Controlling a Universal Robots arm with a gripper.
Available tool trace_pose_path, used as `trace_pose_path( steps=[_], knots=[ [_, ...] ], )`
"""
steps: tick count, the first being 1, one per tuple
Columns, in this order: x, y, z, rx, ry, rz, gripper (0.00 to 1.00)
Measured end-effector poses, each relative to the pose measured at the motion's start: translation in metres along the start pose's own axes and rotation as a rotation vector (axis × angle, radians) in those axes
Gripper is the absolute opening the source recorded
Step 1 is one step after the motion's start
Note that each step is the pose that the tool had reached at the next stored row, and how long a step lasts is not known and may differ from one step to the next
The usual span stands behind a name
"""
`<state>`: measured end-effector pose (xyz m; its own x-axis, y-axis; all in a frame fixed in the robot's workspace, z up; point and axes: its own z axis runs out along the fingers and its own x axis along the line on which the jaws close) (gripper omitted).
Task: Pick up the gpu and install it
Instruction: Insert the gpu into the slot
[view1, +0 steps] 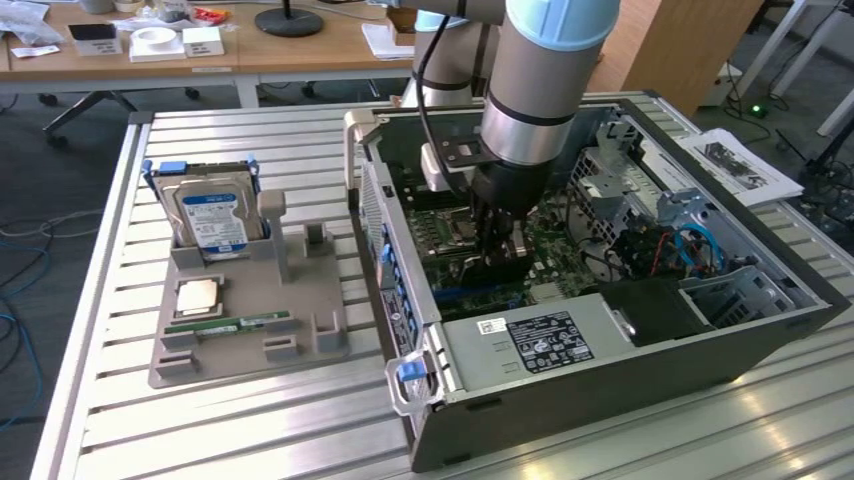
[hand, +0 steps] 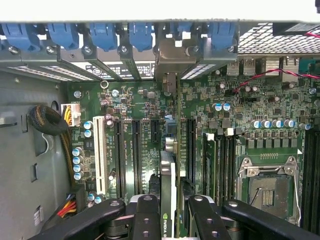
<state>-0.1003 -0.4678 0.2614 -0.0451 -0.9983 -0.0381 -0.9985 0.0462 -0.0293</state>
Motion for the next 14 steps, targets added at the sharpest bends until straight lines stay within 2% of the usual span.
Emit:
trace_pose_path(
  steps=[14],
  knots=[
    [0.0000,0.0012,-0.0002,0.0000,-0.0007,0.000,0.27]
  ],
)
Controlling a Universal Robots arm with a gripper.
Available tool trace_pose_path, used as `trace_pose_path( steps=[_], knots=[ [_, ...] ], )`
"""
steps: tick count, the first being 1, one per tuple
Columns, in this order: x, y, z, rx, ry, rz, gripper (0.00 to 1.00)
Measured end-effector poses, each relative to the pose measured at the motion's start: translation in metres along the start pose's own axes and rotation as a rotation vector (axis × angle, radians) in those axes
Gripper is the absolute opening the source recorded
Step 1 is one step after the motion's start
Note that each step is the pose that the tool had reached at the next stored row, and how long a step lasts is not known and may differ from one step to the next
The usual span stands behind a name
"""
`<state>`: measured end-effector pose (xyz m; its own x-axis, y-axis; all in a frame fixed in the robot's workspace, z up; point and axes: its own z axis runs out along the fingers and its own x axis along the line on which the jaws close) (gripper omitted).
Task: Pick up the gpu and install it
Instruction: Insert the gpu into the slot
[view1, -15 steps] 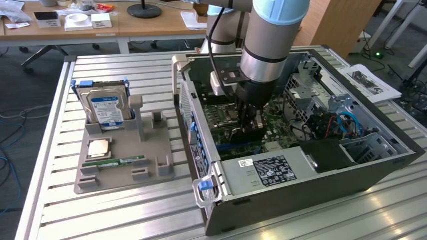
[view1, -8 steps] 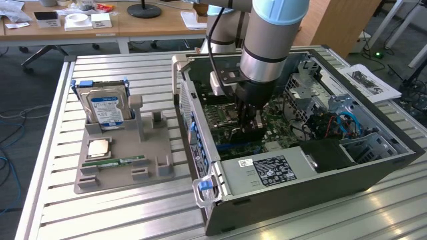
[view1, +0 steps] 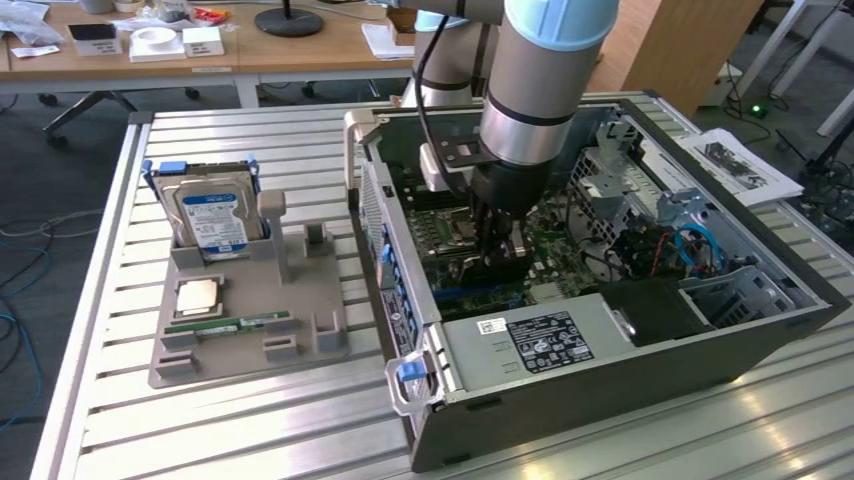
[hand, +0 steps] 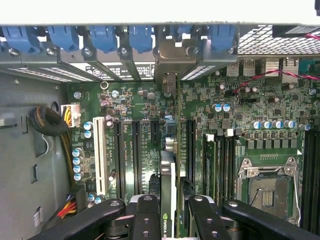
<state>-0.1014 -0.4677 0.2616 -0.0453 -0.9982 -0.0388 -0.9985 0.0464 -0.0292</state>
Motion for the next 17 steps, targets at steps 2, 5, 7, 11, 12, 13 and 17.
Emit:
trace_pose_path(
  steps=[2,5,7,11,12,13,17],
  knots=[
    [0.0000,0.0001,0.0000,0.0000,-0.0003,0.000,0.27],
    [0.0000,-0.0001,-0.0002,0.0001,-0.0005,0.000,0.27],
    [0.0000,-0.0007,-0.0003,-0.0001,-0.0003,0.001,0.27],
    [-0.0001,-0.0012,-0.0008,0.0001,-0.0004,0.001,0.27],
    [-0.0001,-0.0012,-0.0014,0.0001,-0.0003,0.001,0.27],
    [-0.0001,-0.0012,-0.0020,0.0000,-0.0003,0.001,0.27],
    [-0.0002,-0.0013,-0.0032,0.0002,-0.0007,0.001,0.27]
  ],
)
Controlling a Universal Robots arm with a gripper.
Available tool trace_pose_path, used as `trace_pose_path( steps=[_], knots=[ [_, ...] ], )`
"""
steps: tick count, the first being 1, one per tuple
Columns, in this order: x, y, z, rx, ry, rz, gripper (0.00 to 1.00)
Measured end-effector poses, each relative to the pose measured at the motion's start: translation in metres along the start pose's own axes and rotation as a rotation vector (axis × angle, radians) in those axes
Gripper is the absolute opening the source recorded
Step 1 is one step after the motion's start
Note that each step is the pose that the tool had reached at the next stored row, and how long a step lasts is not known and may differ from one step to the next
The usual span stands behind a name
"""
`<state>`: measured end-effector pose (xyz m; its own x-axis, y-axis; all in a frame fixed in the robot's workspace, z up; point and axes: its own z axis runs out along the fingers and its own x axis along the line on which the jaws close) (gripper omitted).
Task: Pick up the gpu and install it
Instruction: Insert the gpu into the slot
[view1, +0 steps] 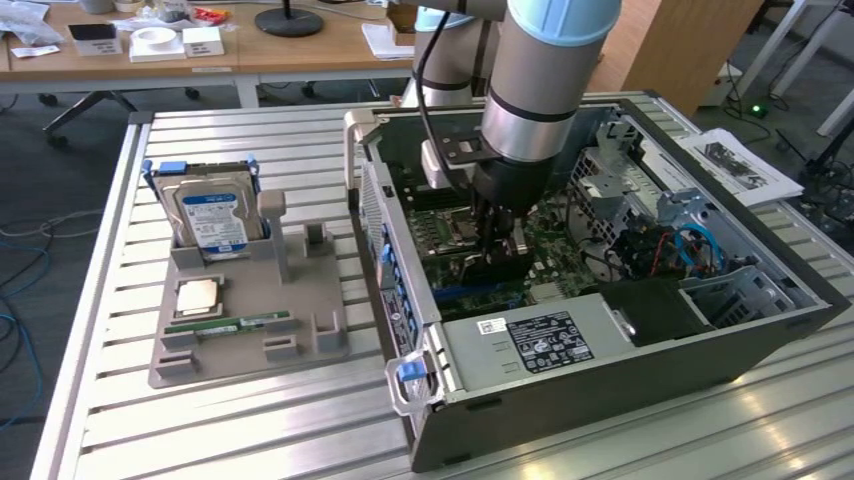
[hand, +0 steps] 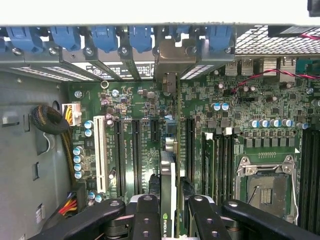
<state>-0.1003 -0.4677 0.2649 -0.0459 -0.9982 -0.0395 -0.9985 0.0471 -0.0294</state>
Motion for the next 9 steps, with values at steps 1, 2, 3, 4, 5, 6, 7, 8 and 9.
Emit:
trace_pose_path(
  steps=[1,2,3,4,5,6,7,8,9],
  knots=[
    [0.0000,0.0000,0.0000,0.0000,-0.0001,0.000,0.27],
    [0.0000,-0.0001,-0.0001,-0.0001,0.0001,0.000,0.27],
    [0.0000,-0.0005,-0.0002,-0.0002,0.0003,0.000,0.27],
    [0.0000,-0.0010,-0.0002,-0.0003,0.0004,0.000,0.27],
    [0.0000,-0.0014,-0.0002,-0.0002,0.0003,0.000,0.27],
    [-0.0001,-0.0019,-0.0001,-0.0002,0.0003,0.000,0.27],
    [-0.0001,-0.0022,-0.0001,-0.0002,0.0002,0.000,0.27],
    [-0.0001,-0.0026,-0.0001,-0.0002,0.0002,0.000,0.27],
    [-0.0001,-0.0029,-0.0001,-0.0002,0.0003,0.000,0.27]
  ],
)
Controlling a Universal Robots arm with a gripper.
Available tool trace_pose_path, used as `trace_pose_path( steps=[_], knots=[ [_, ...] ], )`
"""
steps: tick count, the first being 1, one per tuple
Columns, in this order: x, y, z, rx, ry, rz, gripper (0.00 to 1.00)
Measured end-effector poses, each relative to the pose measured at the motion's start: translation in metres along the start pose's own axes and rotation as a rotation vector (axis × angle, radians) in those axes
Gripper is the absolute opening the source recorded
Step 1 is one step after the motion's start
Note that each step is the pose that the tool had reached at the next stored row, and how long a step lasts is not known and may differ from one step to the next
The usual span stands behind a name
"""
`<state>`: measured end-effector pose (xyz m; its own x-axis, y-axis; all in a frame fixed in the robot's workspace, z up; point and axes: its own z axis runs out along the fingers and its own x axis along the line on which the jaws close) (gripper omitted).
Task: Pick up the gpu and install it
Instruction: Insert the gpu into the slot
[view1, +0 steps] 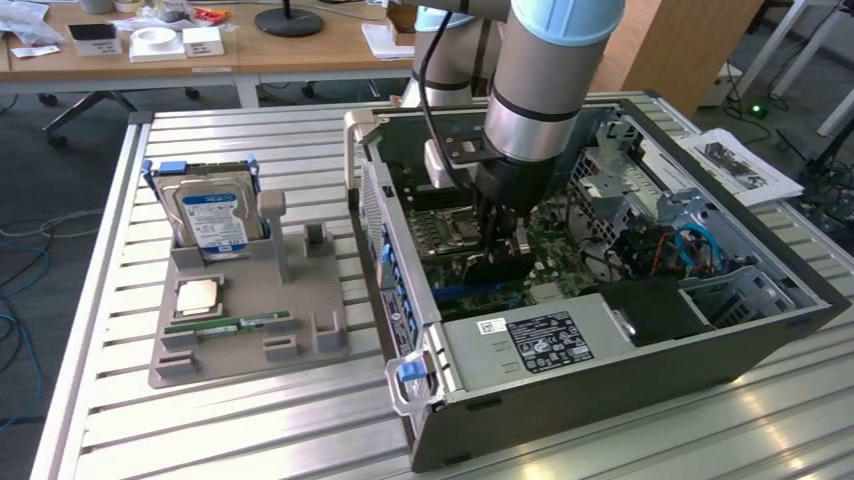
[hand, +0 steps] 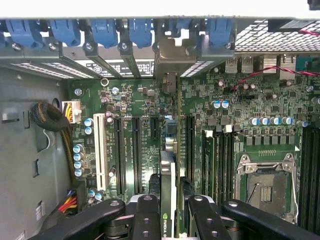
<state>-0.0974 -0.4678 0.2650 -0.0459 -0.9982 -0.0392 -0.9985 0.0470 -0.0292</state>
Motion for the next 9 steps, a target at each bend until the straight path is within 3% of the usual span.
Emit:
trace_pose_path(
  steps=[9],
  knots=[
    [-0.0001,-0.0002,-0.0024,0.0001,-0.0002,0.000,0.27]
  ],
)
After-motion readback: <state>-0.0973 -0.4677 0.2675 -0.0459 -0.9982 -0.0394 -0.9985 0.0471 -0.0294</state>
